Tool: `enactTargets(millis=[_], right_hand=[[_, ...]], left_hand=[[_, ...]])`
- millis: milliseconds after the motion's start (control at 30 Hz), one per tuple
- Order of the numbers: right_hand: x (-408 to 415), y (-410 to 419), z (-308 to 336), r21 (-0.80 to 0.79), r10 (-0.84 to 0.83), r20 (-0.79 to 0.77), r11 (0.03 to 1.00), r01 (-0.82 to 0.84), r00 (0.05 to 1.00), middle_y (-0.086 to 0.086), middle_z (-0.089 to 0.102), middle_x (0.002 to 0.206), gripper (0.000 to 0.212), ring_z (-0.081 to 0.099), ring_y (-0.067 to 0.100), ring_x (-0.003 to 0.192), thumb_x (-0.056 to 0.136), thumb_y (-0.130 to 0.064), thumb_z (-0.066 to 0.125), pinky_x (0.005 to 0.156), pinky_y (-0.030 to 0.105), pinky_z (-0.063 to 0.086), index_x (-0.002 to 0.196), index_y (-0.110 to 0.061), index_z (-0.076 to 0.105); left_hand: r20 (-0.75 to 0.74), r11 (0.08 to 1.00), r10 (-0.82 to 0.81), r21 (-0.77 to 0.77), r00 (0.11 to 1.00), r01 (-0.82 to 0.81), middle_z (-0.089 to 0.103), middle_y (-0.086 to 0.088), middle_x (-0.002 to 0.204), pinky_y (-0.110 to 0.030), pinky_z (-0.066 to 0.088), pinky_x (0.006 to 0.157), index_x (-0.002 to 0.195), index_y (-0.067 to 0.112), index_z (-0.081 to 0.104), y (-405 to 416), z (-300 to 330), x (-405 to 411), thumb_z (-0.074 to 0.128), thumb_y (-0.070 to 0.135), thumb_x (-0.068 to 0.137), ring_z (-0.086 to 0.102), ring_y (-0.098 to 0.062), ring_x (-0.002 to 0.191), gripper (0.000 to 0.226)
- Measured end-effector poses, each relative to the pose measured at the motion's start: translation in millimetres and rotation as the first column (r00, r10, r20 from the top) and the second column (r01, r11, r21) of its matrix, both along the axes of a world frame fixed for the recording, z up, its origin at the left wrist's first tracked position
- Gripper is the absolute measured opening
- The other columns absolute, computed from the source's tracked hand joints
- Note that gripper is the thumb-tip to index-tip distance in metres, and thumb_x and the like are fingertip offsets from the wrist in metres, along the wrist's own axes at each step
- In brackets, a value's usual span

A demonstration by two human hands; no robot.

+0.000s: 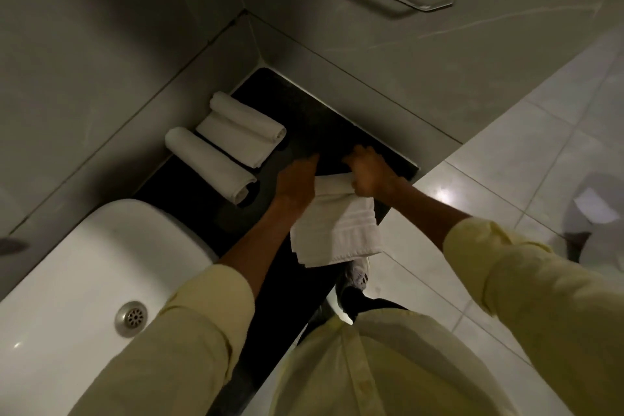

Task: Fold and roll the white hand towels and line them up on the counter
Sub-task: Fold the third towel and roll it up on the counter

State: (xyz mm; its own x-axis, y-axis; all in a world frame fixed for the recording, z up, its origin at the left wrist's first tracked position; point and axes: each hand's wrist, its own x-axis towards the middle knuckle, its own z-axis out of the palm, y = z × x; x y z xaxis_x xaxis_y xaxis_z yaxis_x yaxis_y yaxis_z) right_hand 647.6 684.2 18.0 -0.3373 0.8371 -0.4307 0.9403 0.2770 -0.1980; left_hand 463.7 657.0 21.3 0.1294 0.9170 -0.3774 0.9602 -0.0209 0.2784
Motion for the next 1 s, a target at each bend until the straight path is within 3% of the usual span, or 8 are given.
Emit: enactTargets(millis=[167, 333, 467, 600, 733, 833, 900, 1000], right_hand=[[-1.7, 0.0, -1.1, -0.078, 0.158, 0.067, 0.985, -0.153, 0.985, 0.009, 0.053, 0.125, 0.064, 0.053, 0.028, 0.109, 0.068, -0.026, 0.080, 0.083, 0.034, 0.047, 0.126, -0.015, 0.057], [3.0, -16.4, -0.7, -0.032, 0.097, -0.016, 0.995, -0.097, 0.995, 0.008, 0.063, 0.110, 0.056, 0.063, 0.026, 0.093, 0.069, -0.021, 0.079, 0.066, 0.030, 0.046, 0.119, -0.016, 0.056], [9.2, -59.6, -5.7, 0.227, 0.075, -0.023, 0.971, -0.068, 0.997, 0.013, 0.063, 0.113, 0.058, 0.060, 0.030, 0.101, 0.069, -0.010, 0.080, 0.084, 0.038, 0.050, 0.122, -0.010, 0.056], [24.5, -123.3, -30.7, 0.354, 0.148, 0.015, 0.924, -0.144, 0.989, 0.019, 0.061, 0.126, 0.061, 0.059, 0.034, 0.111, 0.070, -0.018, 0.084, 0.097, 0.046, 0.049, 0.123, -0.003, 0.059], [33.7, -159.1, -35.7, 0.402, 0.161, -0.027, 0.905, -0.137, 0.987, 0.017, 0.062, 0.125, 0.056, 0.059, 0.031, 0.104, 0.070, -0.009, 0.083, 0.090, 0.043, 0.053, 0.122, -0.004, 0.063], [28.4, -135.6, -11.1, 0.246, 0.013, -0.222, 0.968, 0.043, 0.975, 0.010, 0.065, 0.109, 0.041, 0.059, 0.023, 0.093, 0.082, -0.005, 0.073, 0.078, 0.036, 0.056, 0.120, -0.014, 0.060], [24.1, -104.1, 0.4, 0.067, -0.101, -0.225, 0.991, 0.119, 0.969, 0.010, 0.060, 0.120, 0.053, 0.058, 0.025, 0.106, 0.085, -0.013, 0.071, 0.089, 0.039, 0.055, 0.133, -0.018, 0.050], [19.5, -65.1, 4.3, -0.106, 0.037, -0.011, 0.994, -0.038, 0.999, 0.014, 0.045, 0.139, 0.066, 0.043, 0.033, 0.127, 0.083, -0.026, 0.073, 0.104, 0.045, 0.043, 0.142, -0.017, 0.045]], left_hand=[[0.050, 0.962, -0.083, -0.258, 0.995, 0.093, 0.047, -0.016, 0.141, -0.041, 0.042, 0.107, 0.136, 0.011, 0.050, 11.7, 1.0, -2.1, 0.069, 0.011, 0.082, 0.046, -0.033, 0.129, 0.057], [0.151, 0.986, -0.003, -0.162, 0.989, 0.027, 0.052, -0.012, 0.137, -0.034, 0.043, 0.101, 0.135, 0.016, 0.051, -17.0, -0.1, -2.4, 0.072, 0.010, 0.079, 0.050, -0.028, 0.124, 0.060], [0.147, 0.998, 0.059, 0.013, 0.987, -0.061, 0.054, -0.016, 0.139, -0.044, 0.042, 0.107, 0.136, 0.013, 0.053, -59.1, -5.6, 5.9, 0.051, 0.001, 0.089, 0.050, -0.035, 0.127, 0.048], [-0.077, 0.968, -0.148, 0.192, 0.986, 0.160, 0.053, -0.017, 0.142, -0.051, 0.038, 0.112, 0.139, 0.006, 0.049, -126.8, -35.7, 4.4, 0.061, 0.006, 0.077, 0.049, -0.042, 0.131, 0.062], [-0.136, 0.920, -0.261, 0.265, 0.956, 0.289, 0.063, -0.010, 0.132, -0.046, 0.052, 0.099, 0.131, 0.011, 0.060, -158.2, -39.9, 3.4, 0.041, 0.011, 0.085, 0.062, -0.032, 0.119, 0.050], [0.001, 0.958, -0.093, 0.272, 0.996, 0.089, 0.072, -0.004, 0.113, -0.037, 0.059, 0.077, 0.125, 0.025, 0.064, -134.9, -13.8, 4.0, 0.049, 0.007, 0.087, 0.070, -0.026, 0.097, 0.044], [0.060, 0.990, -0.026, 0.141, 0.998, 0.017, 0.067, -0.007, 0.119, -0.041, 0.056, 0.087, 0.138, 0.026, 0.052, -106.4, 1.8, 2.1, 0.058, 0.009, 0.089, 0.065, -0.028, 0.106, 0.052], [-0.005, 0.987, -0.114, -0.116, 0.994, 0.112, 0.042, -0.014, 0.147, -0.047, 0.036, 0.111, 0.150, 0.022, 0.030, -67.3, 2.8, -1.0, 0.070, 0.018, 0.083, 0.040, -0.035, 0.135, 0.078]])
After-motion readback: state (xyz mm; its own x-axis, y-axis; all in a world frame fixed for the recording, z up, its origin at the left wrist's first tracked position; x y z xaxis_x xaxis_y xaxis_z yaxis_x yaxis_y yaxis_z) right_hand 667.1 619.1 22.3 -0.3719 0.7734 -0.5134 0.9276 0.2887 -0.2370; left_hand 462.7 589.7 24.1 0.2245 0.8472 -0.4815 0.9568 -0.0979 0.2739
